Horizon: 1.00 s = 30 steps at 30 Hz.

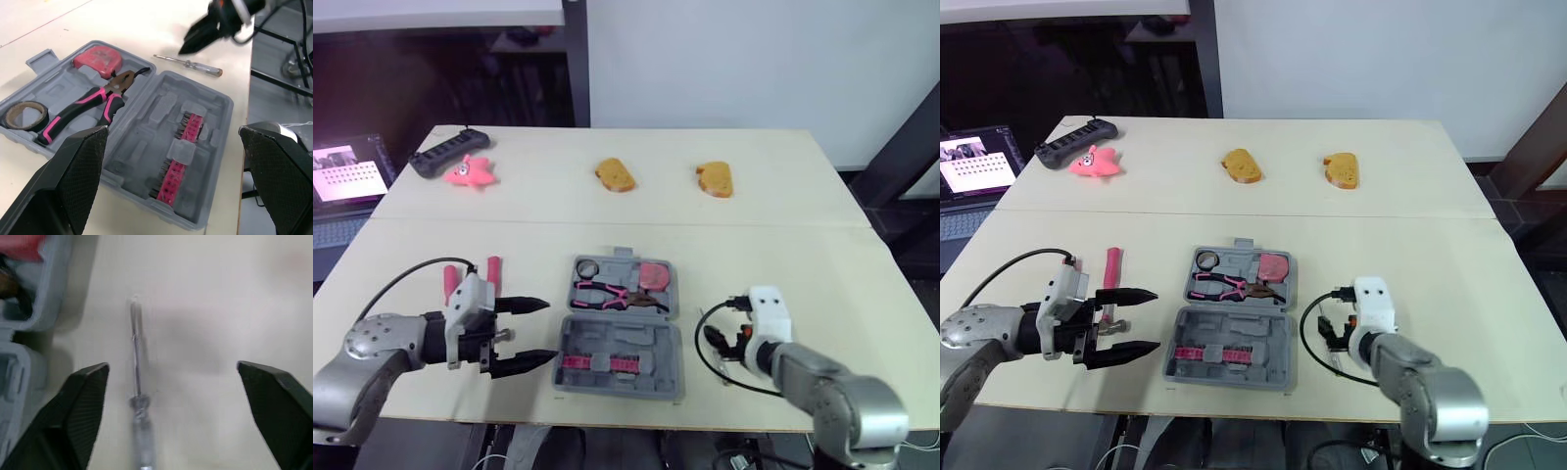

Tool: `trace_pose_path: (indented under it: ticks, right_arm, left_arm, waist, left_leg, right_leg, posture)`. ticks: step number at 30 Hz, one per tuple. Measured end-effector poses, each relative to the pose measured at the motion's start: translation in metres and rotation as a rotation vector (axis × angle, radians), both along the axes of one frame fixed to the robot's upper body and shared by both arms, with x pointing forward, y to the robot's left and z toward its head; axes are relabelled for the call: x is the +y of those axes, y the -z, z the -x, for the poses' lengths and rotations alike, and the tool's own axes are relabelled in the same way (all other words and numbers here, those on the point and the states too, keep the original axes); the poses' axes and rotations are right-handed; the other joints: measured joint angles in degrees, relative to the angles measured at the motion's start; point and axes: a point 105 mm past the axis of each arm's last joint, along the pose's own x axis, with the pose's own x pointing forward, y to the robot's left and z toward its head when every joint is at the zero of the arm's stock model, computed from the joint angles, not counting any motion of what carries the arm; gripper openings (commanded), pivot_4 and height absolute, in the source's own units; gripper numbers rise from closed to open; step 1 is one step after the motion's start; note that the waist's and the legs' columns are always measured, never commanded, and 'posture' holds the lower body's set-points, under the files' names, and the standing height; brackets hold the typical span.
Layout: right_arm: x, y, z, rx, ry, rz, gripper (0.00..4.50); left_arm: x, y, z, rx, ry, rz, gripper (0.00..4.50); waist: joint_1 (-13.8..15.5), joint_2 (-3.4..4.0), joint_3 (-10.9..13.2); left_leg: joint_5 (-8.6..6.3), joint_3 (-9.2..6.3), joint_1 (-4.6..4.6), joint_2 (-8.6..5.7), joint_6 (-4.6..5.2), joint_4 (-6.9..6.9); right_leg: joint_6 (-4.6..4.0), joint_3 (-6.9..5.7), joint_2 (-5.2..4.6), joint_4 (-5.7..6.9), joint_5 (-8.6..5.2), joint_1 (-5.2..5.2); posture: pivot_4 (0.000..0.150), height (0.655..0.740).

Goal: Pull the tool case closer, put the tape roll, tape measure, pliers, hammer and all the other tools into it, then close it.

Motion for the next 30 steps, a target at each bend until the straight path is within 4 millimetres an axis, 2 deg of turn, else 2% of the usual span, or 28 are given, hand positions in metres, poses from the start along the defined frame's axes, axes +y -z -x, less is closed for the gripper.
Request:
trace_pose_path:
  ticks: [1,3,5,7,9,10,11,15,18,21,30]
  right_arm:
    - [0.001,-0.02,-0.004,-0.036,-0.122,0.064,4.44]
    - [0.008,-0.043,-0.005,-0.077,-0.323,0.183,4.44]
    - [0.01,-0.053,0.004,-0.069,-0.662,0.458,4.44]
    - [0.018,-0.052,0.013,-0.067,-0.94,0.598,4.44]
    - [0.029,-0.042,0.025,-0.072,-1.321,0.737,4.44]
    - [0.03,-0.039,0.026,-0.082,-1.428,0.785,4.44]
    - [0.031,-0.034,0.025,-0.099,-1.574,0.866,4.44]
    - [0.034,-0.022,0.008,-0.211,-1.925,1.129,4.44]
    - [0.03,-0.006,-0.005,-0.248,-2.119,1.263,4.44]
    - [0.03,0.007,-0.009,-0.285,-2.249,1.321,4.44]
    - [0.024,0.032,-0.015,-0.301,-2.412,1.424,4.44]
  left_arm:
    - [0.0,0.0,-0.001,-0.002,-0.001,0.0,4.5]
    - [0.0,-0.001,-0.002,-0.006,-0.003,0.002,4.5]
    - [0.0,-0.002,-0.005,-0.014,-0.006,-0.001,4.5]
    - [0.001,-0.001,-0.006,-0.012,-0.011,-0.002,4.5]
    - [0.0,-0.003,-0.008,-0.021,-0.003,0.0,4.5]
    - [0.0,-0.004,-0.009,-0.027,-0.002,0.0,4.5]
    - [0.0,-0.005,-0.01,-0.032,0.0,-0.001,4.5]
    - [-0.001,-0.003,-0.005,-0.029,0.008,-0.003,4.5]
    - [-0.004,0.0,0.002,-0.016,0.018,-0.005,4.5]
    - [-0.005,0.001,0.004,-0.01,0.013,-0.006,4.5]
    - [-0.007,-0.004,0.011,-0.028,-0.022,-0.001,4.5]
  waist:
    - [-0.1,0.07,0.0]
    - [0.0,0.13,0.1]
    - [0.3,0.4,0.3]
    - [0.1,0.25,0.3]
    - [-0.2,0.1,0.4]
    - [-0.5,0.08,0.4]
    - [-0.9,0.08,0.4]
    - [-1.5,0.06,0.4]
    - [-1.2,0.1,0.5]
    - [-0.9,0.1,0.5]
    - [-1.2,0.11,0.5]
  left_leg:
    - [0.0,0.0,0.02,0.0,0.01,0.02]
    - [-0.02,-0.02,0.04,0.04,0.04,0.0]
    - [-0.03,0.0,-0.02,-0.01,0.04,-0.04]
    - [-0.06,0.01,-0.01,0.03,0.1,-0.07]
    - [-0.07,0.06,-0.06,0.03,0.09,-0.01]
    - [-0.07,0.08,-0.09,0.02,0.08,0.01]
    - [-0.07,0.14,-0.08,0.0,0.08,0.06]
    - [-0.07,0.16,0.06,0.04,0.08,0.08]
    - [-0.06,0.14,0.04,0.03,0.08,0.08]
    - [-0.06,0.11,-0.01,0.01,0.08,0.1]
    - [-0.06,0.11,0.09,0.01,0.08,0.12]
  right_leg:
    - [0.0,0.0,0.0,0.0,0.0,0.0]
    - [0.03,-0.04,0.05,0.0,-0.01,0.0]
    - [0.25,-0.05,-0.04,-0.1,-0.01,0.0]
    - [0.4,-0.12,-0.02,-0.18,-0.01,0.06]
    - [0.44,-0.11,-0.07,-0.23,0.0,0.07]
    - [0.44,-0.11,-0.1,-0.25,0.01,0.07]
    - [0.44,-0.09,-0.15,-0.24,0.02,0.08]
    - [0.37,-0.07,-0.1,-0.1,0.07,0.08]
    - [0.35,-0.07,-0.1,-0.01,0.07,0.05]
    - [0.34,-0.08,-0.11,0.01,0.07,0.05]
    - [0.31,-0.06,-0.1,0.15,0.08,0.08]
  posture:
    - [0.15,0.74]
    - [0.15,0.74]
    - [0.15,0.74]
    - [0.15,0.74]
    - [0.15,0.74]
    - [0.15,0.74]
    - [0.15,0.74]
    - [0.15,0.74]
    - [0.15,0.74]
    - [0.15,0.74]
    - [0.15,0.74]
